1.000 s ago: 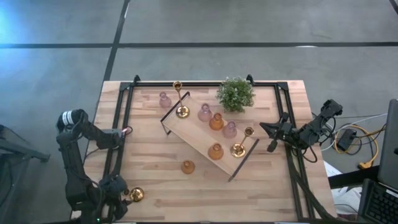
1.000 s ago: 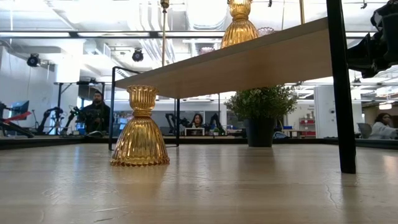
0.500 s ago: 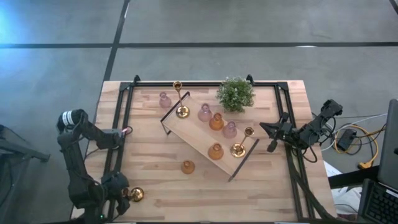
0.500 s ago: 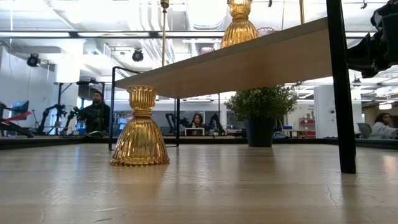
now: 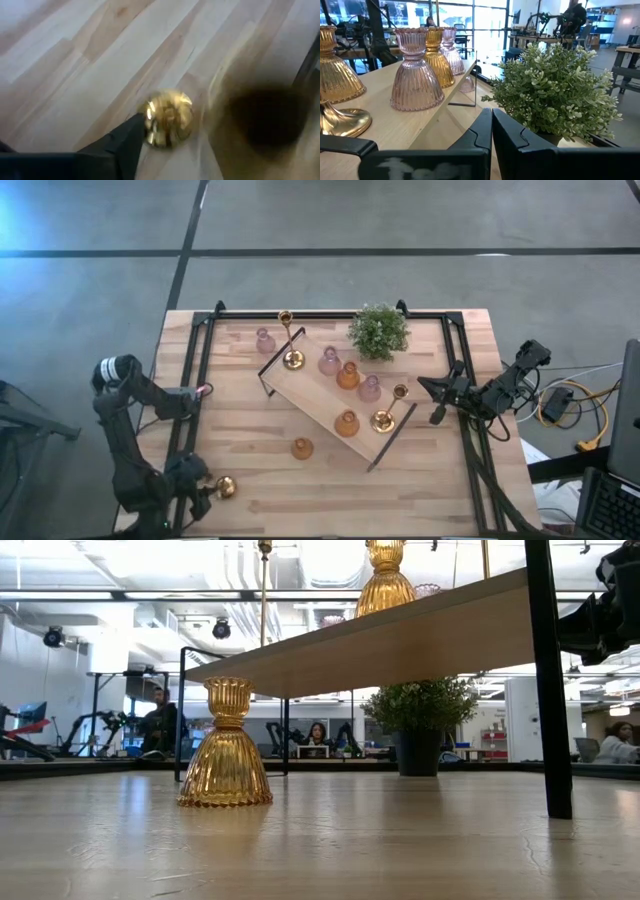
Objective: Pick & Place candle stick holders
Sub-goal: Put the gold candle holder on the shelf
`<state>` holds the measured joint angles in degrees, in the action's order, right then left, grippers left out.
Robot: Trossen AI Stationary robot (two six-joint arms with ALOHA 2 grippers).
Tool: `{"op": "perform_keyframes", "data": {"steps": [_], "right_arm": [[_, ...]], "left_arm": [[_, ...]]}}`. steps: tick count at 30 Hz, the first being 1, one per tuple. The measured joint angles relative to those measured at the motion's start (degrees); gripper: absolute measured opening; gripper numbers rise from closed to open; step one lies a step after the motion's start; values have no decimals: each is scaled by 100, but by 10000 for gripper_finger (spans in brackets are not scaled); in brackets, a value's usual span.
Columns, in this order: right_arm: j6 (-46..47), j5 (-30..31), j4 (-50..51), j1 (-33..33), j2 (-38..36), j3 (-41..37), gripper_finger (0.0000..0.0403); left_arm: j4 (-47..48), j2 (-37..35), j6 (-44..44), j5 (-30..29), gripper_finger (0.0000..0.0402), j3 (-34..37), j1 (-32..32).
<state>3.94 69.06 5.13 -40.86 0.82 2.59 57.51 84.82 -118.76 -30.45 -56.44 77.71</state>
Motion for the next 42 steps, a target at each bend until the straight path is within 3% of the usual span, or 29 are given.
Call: {"op": "perform_keyframes", "data": {"steps": [10, 16, 23, 29, 36, 42], "right_arm": [[-1, 1, 1, 0, 1, 0, 8], [9, 2, 0, 0, 1, 0, 8], [-2, 0, 1, 0, 0, 0, 8], [6, 2, -1, 0, 0, 0, 8], [-1, 2, 1, 1, 0, 0, 8], [1, 1, -1, 1, 1, 0, 8]], "left_arm": [[-168, 13, 160, -579, 65, 306, -8], [-374, 13, 395, -569, 33, 327, -8], [-847, 13, 1117, -567, 57, 332, -4], [-674, 13, 1245, -662, 119, 391, -4], [-1093, 11, 1242, -724, 198, 764, -16], [-1248, 19, 1275, -1263, 235, 901, -26]]}}
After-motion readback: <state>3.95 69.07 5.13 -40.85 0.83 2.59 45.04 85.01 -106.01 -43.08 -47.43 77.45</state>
